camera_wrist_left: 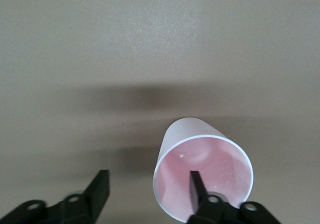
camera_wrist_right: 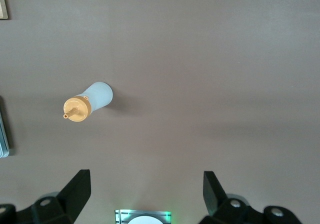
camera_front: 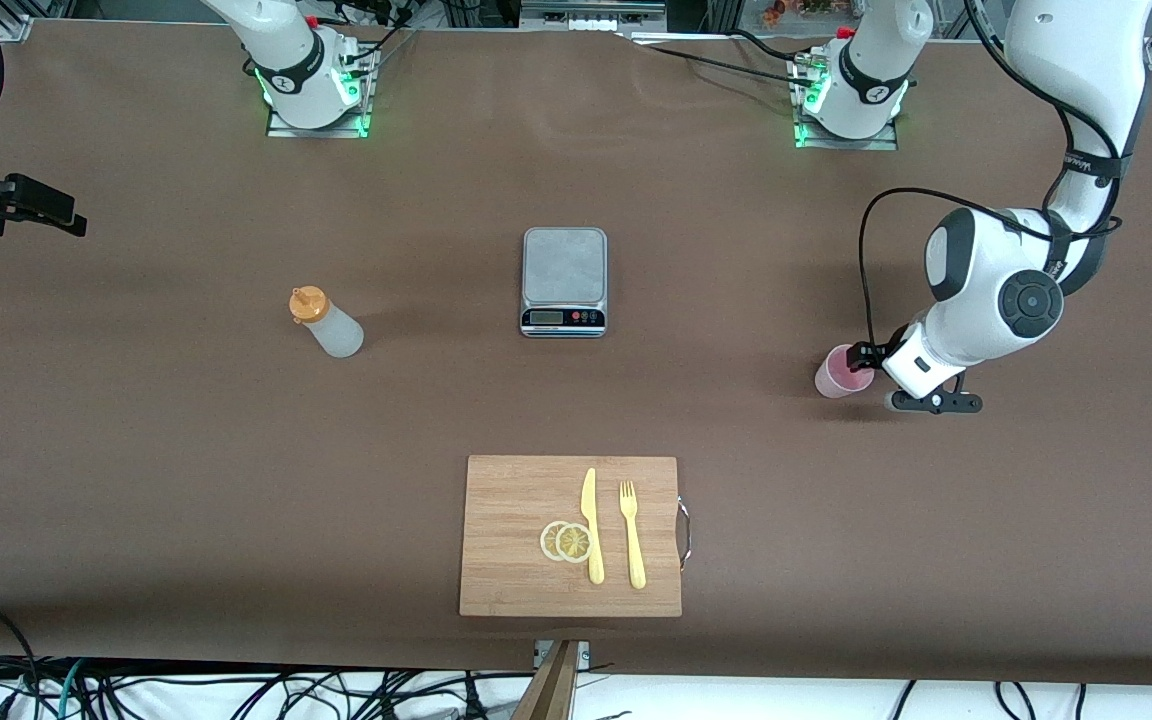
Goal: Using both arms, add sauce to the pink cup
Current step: 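Carry the pink cup with the left gripper onto the scale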
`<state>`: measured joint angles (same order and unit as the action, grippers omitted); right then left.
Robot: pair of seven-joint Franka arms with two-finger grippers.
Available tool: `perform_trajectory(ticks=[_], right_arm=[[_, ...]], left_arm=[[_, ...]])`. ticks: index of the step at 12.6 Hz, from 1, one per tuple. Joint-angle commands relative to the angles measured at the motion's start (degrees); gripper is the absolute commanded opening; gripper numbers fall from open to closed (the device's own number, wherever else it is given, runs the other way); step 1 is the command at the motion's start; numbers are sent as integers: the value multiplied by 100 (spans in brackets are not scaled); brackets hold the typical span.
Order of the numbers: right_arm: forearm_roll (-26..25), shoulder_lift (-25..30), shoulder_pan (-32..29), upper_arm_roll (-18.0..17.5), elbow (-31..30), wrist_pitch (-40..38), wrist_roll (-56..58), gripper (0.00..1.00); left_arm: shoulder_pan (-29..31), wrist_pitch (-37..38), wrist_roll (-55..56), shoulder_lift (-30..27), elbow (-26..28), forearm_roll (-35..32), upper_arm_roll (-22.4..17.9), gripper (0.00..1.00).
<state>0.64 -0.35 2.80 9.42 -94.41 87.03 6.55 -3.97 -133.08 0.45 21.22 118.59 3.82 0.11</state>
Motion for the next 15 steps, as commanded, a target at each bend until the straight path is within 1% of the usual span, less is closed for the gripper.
perform_trajectory(ticks=[1,4,6,8,9,12,15], right_arm=[[86,-9,-25,-28,90,-98,84,99],[86,-9,-25,-37,90,-98,84,99],[86,-9,-25,-37,90,-98,84,99],[86,-9,-25,-37,81,-98,84,99],[86,-9,-25,-37,81,-98,84,99],[86,-9,-25,-37,90,-98,84,99],[86,-9,-25,-28,81,-98,75,99]], left_arm=[[-69,-104,-19,-118,129,128,-38,47],[-87,-96,-1,-118,121,137,-38,36],[-87,-87,7,-118,120,137,-38,25],[-87,-69,7,-118,112,137,-38,3],[-87,-69,7,-118,103,137,-38,0],[-87,-52,-10,-118,59,233,-29,0],[-288,53,25,-240,-20,400,-20,0]])
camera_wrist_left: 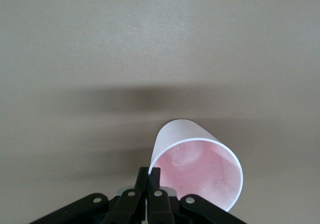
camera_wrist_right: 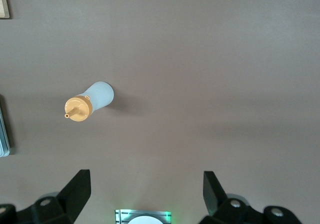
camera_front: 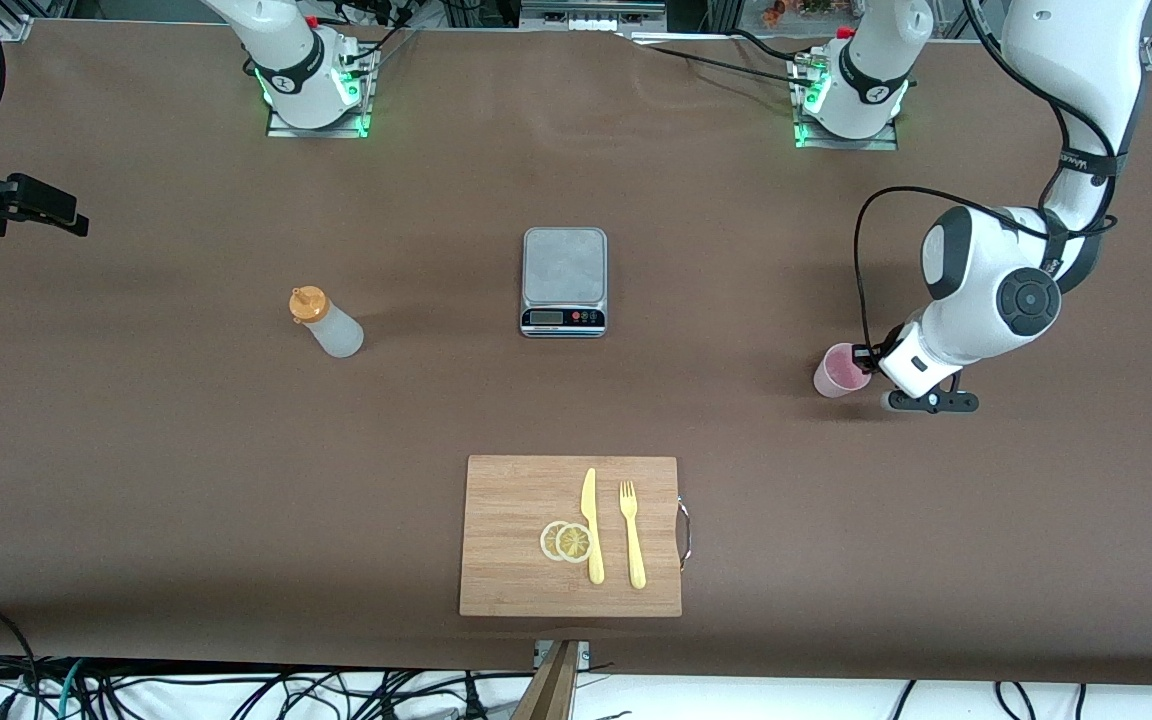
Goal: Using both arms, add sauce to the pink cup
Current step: 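Carry the pink cup with the left gripper onto the scale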
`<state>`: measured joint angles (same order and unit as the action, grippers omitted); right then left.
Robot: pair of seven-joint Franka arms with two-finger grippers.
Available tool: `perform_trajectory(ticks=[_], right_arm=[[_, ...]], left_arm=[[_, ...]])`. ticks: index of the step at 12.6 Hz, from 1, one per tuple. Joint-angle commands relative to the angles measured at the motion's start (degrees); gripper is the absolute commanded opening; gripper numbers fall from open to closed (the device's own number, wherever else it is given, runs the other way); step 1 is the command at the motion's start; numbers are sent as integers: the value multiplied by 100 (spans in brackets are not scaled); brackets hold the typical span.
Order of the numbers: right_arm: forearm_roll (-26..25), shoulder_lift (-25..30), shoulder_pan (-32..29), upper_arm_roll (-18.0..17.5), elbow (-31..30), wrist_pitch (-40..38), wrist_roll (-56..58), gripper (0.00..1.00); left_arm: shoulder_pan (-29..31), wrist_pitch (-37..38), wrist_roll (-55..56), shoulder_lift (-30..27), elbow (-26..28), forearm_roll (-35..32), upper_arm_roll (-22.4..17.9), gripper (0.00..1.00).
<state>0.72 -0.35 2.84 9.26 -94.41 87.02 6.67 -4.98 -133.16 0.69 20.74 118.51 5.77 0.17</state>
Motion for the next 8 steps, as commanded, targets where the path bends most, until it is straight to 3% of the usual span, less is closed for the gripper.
perform_trajectory(ticks=[1,4,8], right_arm=[[78,-9,-29,-20,81,-97,62,99],[78,-9,-29,-12,81,-97,62,99],[78,-9,-38,-12,81,-97,62,99]], left_arm=[[-301,158,36,-210,-73,431,-25,0],[-722,352,387,-280,-214,916,10,0],[-1346,458,1456,-351,-311,926,579,0]])
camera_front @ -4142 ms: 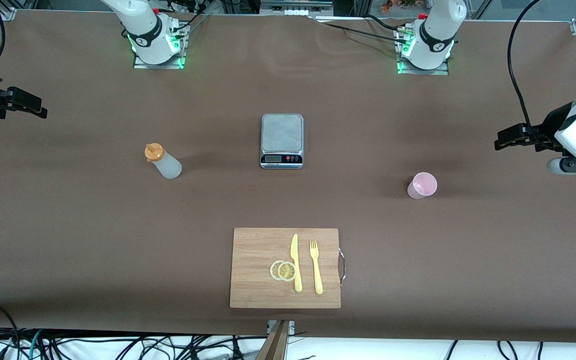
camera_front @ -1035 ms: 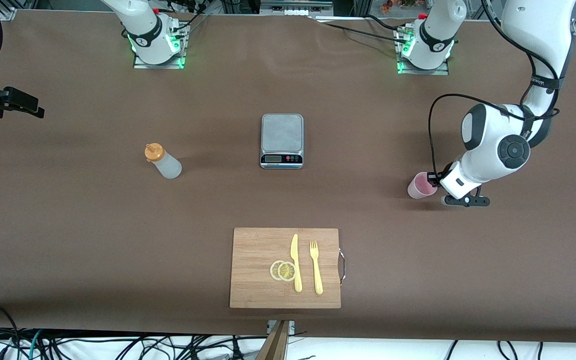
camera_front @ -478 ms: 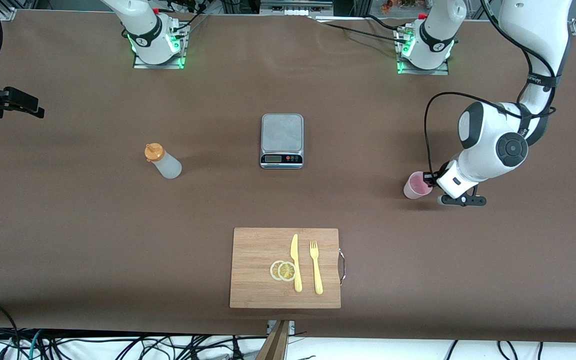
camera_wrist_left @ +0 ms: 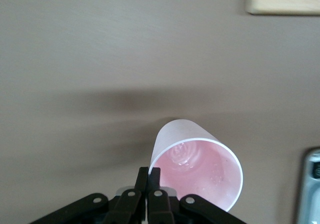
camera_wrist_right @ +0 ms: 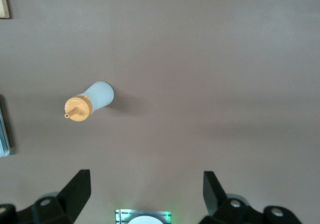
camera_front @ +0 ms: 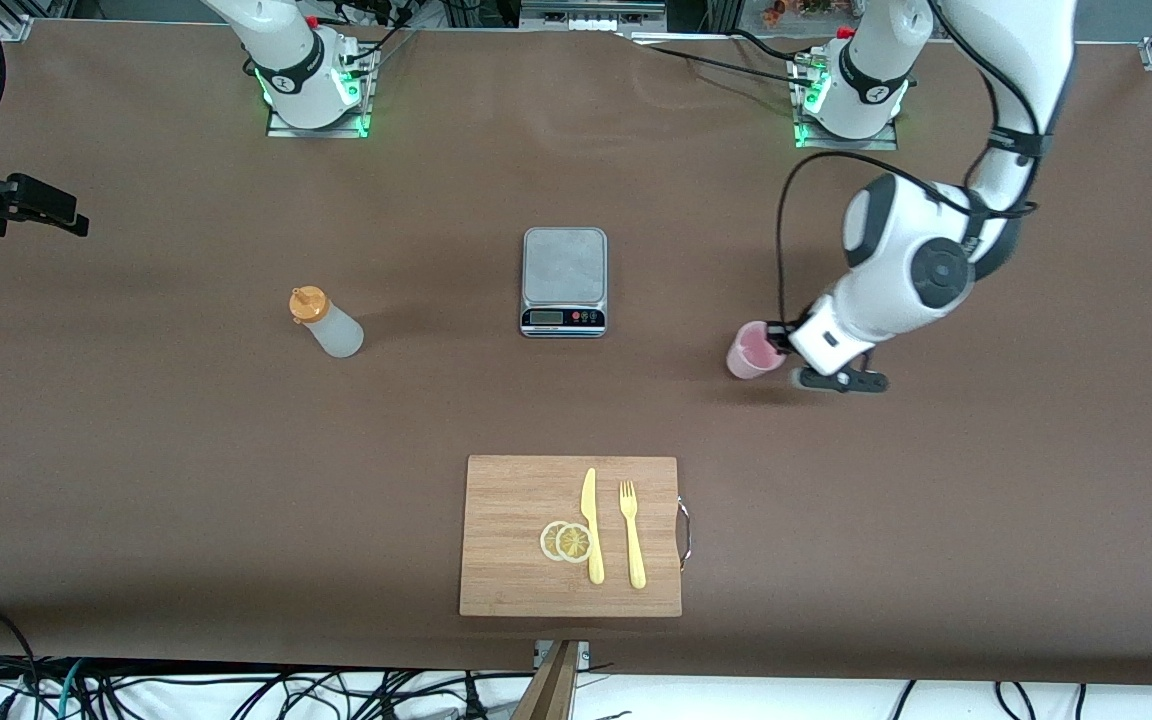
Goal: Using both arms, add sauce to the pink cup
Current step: 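Carry the pink cup with the left gripper onto the scale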
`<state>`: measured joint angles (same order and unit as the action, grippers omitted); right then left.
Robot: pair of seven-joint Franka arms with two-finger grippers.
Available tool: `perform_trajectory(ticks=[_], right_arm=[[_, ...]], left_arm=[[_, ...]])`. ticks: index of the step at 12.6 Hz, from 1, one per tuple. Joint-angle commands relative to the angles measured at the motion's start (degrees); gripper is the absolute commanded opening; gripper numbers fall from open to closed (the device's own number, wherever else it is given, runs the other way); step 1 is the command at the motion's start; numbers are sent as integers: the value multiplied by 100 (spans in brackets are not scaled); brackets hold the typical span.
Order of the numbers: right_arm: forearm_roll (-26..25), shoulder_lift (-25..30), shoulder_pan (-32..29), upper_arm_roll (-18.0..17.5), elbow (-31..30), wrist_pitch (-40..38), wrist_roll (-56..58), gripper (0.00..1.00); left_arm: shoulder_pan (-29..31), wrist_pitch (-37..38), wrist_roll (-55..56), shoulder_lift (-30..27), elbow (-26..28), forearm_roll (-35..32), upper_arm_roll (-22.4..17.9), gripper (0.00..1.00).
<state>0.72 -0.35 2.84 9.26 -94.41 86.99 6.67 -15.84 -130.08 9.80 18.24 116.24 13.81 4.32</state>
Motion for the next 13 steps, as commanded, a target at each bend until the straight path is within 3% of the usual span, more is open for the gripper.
perform_trajectory(ticks=[1,6,13], right_arm=[[77,-9,-29,-3,81,-95,62,99],[77,-9,-29,-12,81,-103,62,99],[77,-9,-38,-3,72,-103,62,99]], left_arm=[[-435,150,854,-101,-118,114,270,0],[-1455,97,2226,-92,-242,122,421,0],[-2282,-262,3220,294,-629,52,421,0]])
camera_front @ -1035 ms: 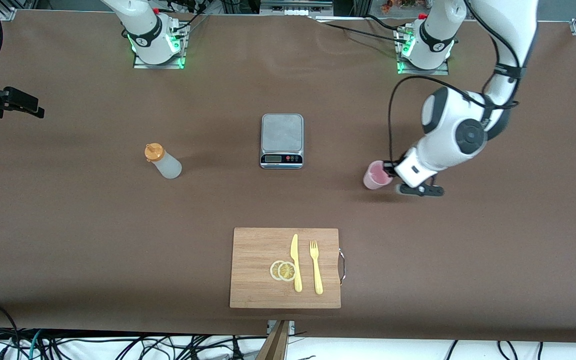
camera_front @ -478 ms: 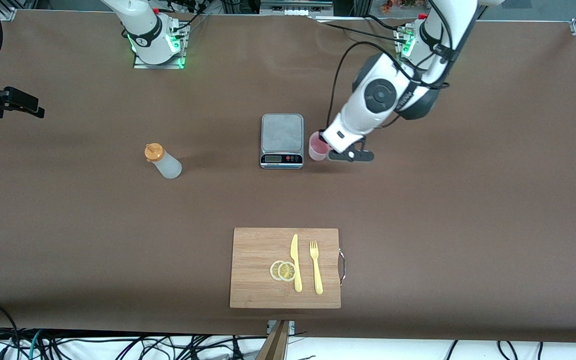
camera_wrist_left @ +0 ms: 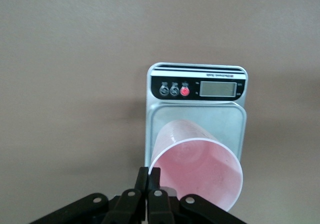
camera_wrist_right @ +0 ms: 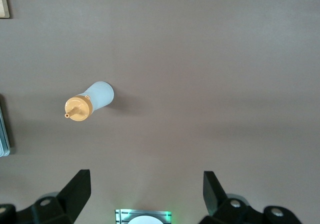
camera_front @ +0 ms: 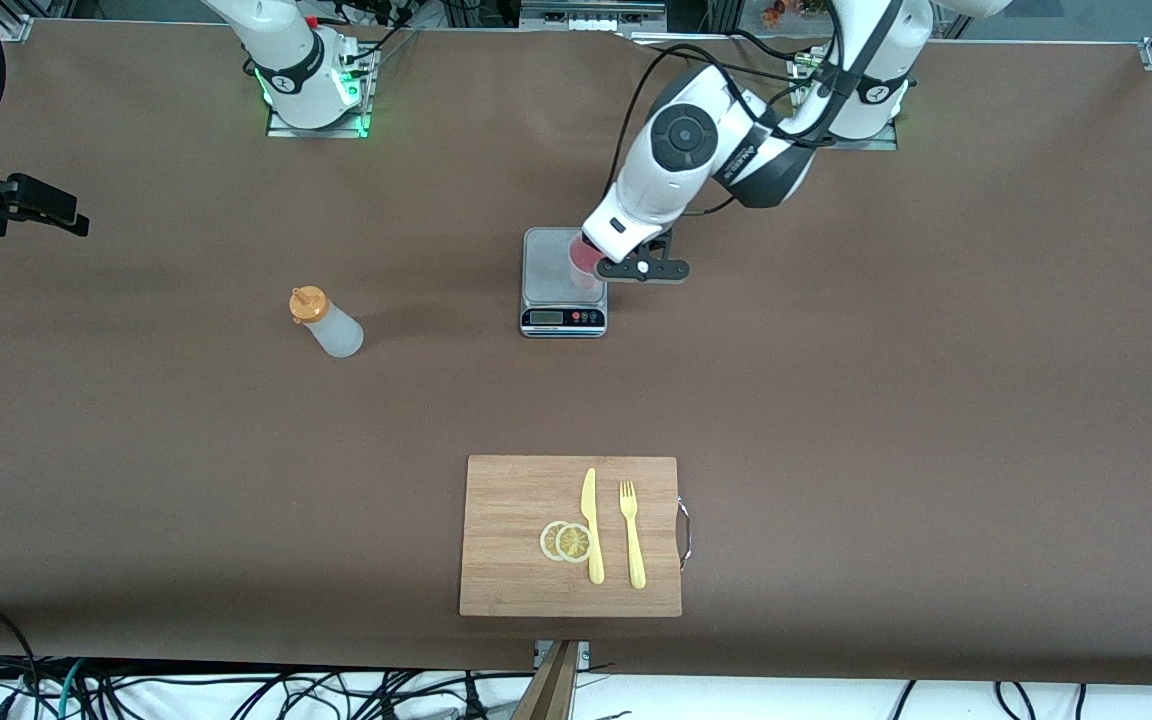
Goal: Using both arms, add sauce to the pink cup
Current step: 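Carry the pink cup with the left gripper onto the scale, then open the left gripper and withdraw it from the cup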
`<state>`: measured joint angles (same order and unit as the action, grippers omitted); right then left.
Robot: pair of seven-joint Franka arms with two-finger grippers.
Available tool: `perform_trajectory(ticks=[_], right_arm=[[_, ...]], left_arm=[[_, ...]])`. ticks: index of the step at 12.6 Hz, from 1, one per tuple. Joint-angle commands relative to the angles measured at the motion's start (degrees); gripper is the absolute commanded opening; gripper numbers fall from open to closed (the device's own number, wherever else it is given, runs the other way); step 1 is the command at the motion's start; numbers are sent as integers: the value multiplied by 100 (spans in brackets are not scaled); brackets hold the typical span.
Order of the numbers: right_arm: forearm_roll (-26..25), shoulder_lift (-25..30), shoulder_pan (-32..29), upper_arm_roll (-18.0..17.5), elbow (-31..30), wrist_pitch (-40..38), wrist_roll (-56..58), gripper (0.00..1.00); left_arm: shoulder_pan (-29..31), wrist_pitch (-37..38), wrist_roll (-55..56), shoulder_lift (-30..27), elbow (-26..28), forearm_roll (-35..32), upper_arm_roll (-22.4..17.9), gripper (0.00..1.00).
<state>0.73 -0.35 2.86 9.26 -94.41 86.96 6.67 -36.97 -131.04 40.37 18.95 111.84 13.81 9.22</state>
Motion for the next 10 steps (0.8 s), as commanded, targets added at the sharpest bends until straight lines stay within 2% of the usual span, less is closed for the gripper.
perform_trajectory(ticks=[1,10], right_arm=[[76,-9,-39,-3,72,-100,62,99],[68,-9,13,-64,99,-292,71,99]], left_arm=[[-214,-228,260,292,-189,52,-70,0],[-425,-343,305,398,-83,34,-78,0]])
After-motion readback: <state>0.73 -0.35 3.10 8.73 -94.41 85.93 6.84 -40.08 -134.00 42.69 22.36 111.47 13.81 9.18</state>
